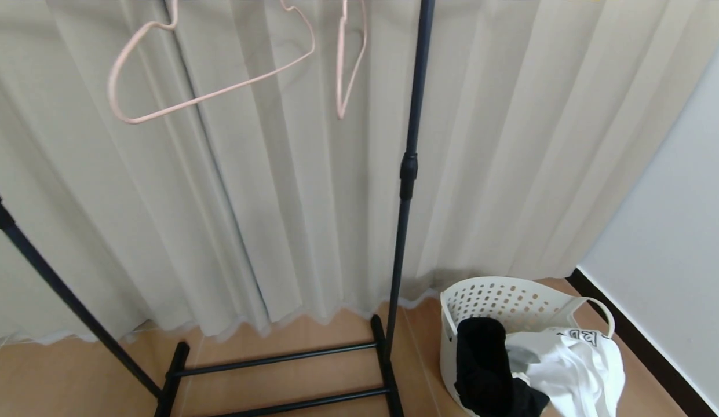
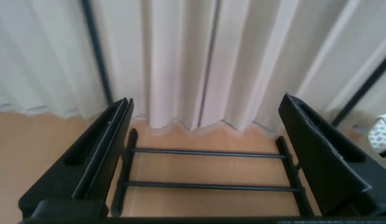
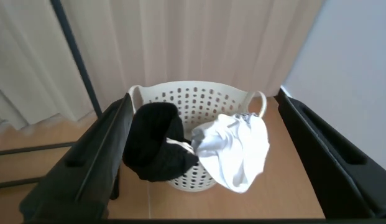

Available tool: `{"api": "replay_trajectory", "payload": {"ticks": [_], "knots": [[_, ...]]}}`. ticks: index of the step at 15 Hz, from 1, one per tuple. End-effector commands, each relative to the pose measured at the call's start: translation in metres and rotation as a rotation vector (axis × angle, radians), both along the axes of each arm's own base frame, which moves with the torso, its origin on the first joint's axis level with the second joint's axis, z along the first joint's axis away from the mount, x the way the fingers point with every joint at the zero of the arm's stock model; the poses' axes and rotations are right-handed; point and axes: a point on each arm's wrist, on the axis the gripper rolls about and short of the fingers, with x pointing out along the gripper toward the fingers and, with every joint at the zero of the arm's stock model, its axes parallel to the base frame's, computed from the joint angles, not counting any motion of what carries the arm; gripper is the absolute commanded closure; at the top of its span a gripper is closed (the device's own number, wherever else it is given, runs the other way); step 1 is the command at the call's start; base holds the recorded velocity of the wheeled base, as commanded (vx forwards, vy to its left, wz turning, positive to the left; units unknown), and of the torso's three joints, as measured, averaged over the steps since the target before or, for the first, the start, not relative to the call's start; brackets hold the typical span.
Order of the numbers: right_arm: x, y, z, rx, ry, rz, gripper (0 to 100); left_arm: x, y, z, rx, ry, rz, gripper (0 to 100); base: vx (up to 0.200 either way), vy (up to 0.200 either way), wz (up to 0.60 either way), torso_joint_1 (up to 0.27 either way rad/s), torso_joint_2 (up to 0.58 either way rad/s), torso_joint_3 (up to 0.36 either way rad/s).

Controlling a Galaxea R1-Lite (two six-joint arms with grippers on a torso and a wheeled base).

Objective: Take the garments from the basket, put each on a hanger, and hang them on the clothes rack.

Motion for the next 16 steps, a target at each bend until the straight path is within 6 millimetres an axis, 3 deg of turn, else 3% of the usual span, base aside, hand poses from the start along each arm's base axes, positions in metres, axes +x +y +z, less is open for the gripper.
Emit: {"api": "replay_trajectory", "payload": {"ticks": [1, 7, 16], "knots": [[0.0, 0.0, -0.0001, 0.0, 0.0, 0.0, 0, 0.0001, 0.0, -0.0001, -0.002, 0.001, 0.001, 0, 0.0, 0.0, 0.0, 0.0, 0.0, 0.0], [0.0, 0.0, -0.0001, 0.0, 0.0, 0.0, 0, 0.0, 0.0, 0.0001, 0.001, 0.002, 0.0, 0, 0.0, 0.0, 0.0, 0.0, 0.0, -0.017], [0.0, 0.0, -0.0001, 0.0, 0.0, 0.0, 0, 0.0, 0.0, 0.0001, 0.002, 0.002, 0.0, 0, 0.0, 0.0, 0.0, 0.001, 0.0, -0.184]]}}
